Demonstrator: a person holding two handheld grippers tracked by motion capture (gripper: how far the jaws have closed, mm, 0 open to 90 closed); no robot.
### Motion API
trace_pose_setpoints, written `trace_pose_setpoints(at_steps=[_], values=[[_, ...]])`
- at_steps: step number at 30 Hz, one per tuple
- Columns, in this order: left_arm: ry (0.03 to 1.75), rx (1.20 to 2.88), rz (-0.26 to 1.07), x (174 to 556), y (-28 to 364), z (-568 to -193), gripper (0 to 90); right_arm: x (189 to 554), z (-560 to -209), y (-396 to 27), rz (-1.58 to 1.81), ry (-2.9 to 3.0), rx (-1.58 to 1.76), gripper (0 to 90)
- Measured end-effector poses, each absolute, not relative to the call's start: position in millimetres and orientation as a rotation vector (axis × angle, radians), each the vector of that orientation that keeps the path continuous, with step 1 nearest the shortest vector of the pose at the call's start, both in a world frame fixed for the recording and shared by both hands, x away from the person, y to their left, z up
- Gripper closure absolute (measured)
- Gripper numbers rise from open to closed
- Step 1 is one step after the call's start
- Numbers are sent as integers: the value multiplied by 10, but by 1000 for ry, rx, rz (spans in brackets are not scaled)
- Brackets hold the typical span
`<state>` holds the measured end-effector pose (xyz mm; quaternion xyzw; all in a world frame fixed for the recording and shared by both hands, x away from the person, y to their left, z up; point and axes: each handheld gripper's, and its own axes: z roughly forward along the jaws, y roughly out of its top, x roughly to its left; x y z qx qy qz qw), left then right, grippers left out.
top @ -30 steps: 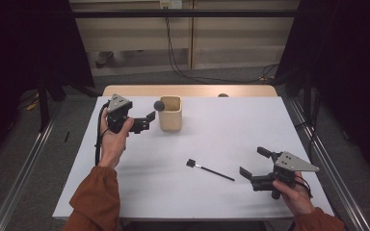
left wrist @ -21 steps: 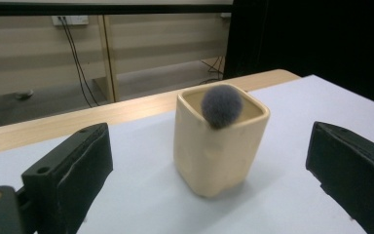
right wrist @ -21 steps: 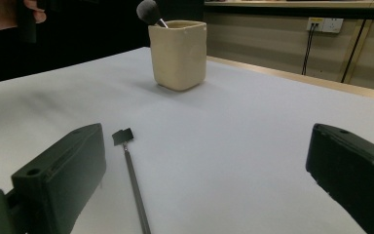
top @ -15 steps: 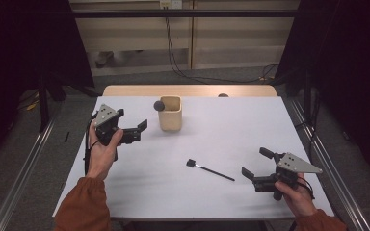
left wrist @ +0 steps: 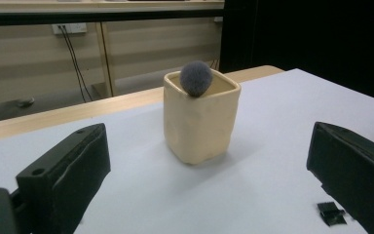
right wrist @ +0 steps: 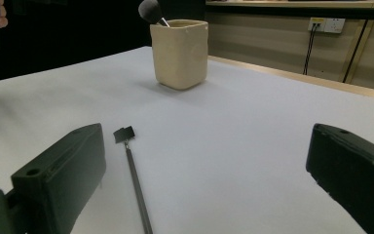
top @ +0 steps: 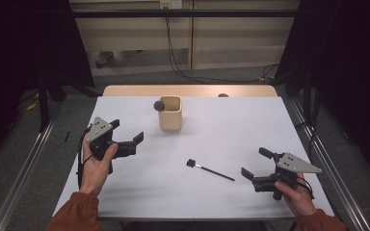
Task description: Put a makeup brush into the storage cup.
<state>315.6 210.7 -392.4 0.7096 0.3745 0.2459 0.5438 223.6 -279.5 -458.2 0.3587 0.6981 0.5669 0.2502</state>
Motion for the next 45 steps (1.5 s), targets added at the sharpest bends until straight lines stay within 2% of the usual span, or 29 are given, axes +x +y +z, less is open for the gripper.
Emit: trace_pose_setpoints(at_steps=[14,26,35,45], values=[[898,1716,629,2814,2260,-4070,18,2245,-4589,-2792,1541,1908,980,5],[905,1674,660,2544,2366,-4149,21,2232,-4578,-2803,1542,1899,989,4],[872,1728,624,2362,2384,-4297,26,2227,-4575,-2816,1542,1892,987,4],[905,1696,633,2293,2448,-4350,25,2210,-4565,-2819,1547,1894,989,4]])
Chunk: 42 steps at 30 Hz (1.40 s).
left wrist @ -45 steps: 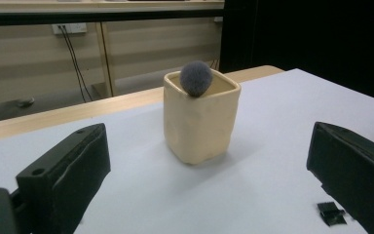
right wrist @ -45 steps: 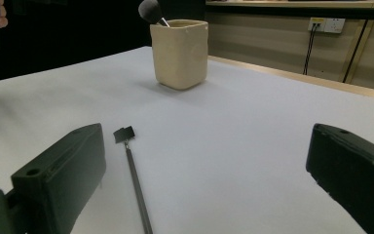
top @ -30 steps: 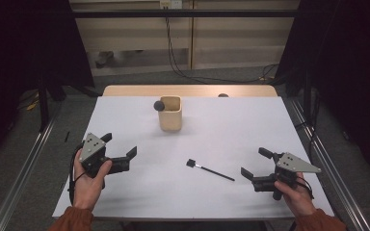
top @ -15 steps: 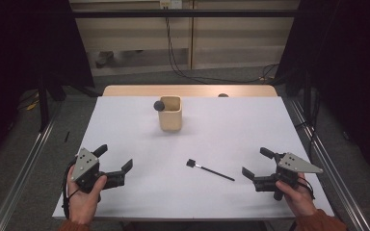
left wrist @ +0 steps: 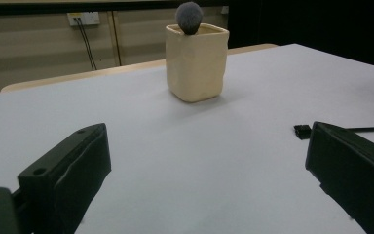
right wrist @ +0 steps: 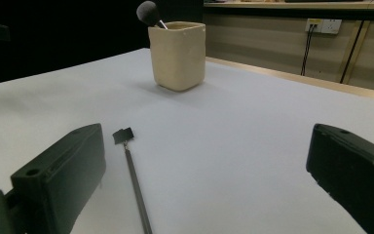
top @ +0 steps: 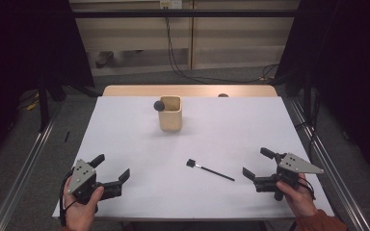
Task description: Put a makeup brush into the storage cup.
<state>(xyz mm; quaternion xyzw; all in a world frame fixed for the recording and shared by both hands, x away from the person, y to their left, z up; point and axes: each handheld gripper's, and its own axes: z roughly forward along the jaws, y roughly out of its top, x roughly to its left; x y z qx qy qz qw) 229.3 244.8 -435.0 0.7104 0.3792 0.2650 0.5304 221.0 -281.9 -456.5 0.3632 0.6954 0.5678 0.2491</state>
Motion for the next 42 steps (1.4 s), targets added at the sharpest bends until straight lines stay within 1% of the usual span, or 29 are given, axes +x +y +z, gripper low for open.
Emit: trace_pose_setpoints(at_steps=[12,18,21,26,33,42], values=[[898,1725,615,2299,2429,-4388,30,2225,-4561,-2791,1556,1914,984,4],[902,1710,614,2286,2448,-4393,31,2232,-4546,-2738,1570,1937,973,5],[903,1703,611,2284,2459,-4383,31,2266,-4530,-2684,1561,1946,990,21],[901,1705,611,2261,2445,-4374,31,2323,-4544,-2612,1547,2003,986,14],[903,1699,619,2235,2452,-4369,31,2455,-4448,-2513,1537,2066,984,10],[914,1701,639,2219,2480,-4365,31,2625,-4405,-2355,1496,2169,949,13]])
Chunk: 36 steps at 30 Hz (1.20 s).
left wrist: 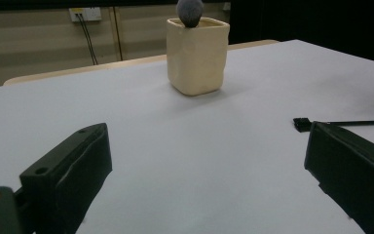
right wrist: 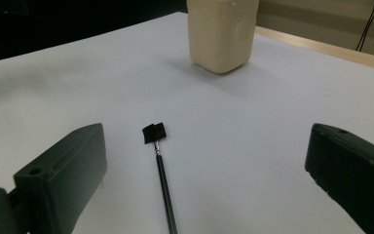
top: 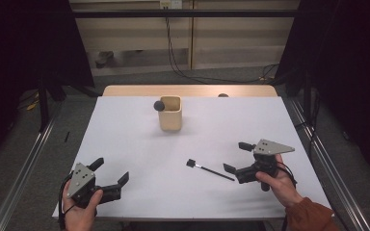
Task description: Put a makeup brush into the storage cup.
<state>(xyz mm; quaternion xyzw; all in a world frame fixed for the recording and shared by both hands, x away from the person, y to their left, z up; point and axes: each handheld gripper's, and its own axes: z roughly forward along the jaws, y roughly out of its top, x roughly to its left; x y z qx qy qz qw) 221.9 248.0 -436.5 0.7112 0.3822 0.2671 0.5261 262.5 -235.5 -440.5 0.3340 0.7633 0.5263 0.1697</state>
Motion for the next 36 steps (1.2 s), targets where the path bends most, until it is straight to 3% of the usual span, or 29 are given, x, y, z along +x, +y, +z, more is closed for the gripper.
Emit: trace_pose_setpoints(at_steps=[21,26,36], values=[[909,1698,642,2191,2496,-4357,34,2971,-4339,-2051,1312,2391,951,50],[905,1708,642,2194,2493,-4356,34,3016,-4337,-2025,1249,2470,990,10],[907,1711,646,2198,2503,-4361,35,3096,-4326,-1931,1042,2641,969,49]])
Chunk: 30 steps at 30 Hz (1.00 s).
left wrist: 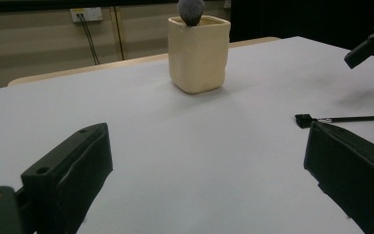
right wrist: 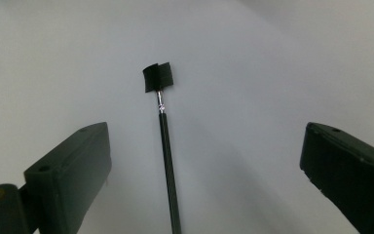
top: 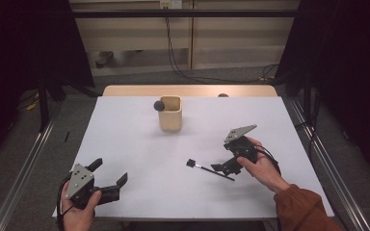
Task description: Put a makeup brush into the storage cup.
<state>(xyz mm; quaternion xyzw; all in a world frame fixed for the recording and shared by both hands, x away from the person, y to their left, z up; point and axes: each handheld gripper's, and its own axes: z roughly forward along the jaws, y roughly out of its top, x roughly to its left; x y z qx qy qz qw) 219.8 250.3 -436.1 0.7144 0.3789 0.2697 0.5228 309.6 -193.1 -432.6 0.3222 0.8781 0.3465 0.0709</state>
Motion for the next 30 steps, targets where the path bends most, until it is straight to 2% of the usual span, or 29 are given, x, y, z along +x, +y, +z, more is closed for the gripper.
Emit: trace_pose_setpoints(at_steps=[4,13,28,30], values=[[899,1719,661,2197,2503,-4358,34,3120,-4311,-1892,986,2709,884,73],[903,1722,658,2200,2512,-4364,35,3137,-4327,-1844,952,2791,855,59],[902,1727,655,2202,2510,-4367,34,3215,-4406,-1692,643,2989,824,73],[903,1724,656,2200,2507,-4366,34,3217,-4418,-1671,601,3004,825,97]])
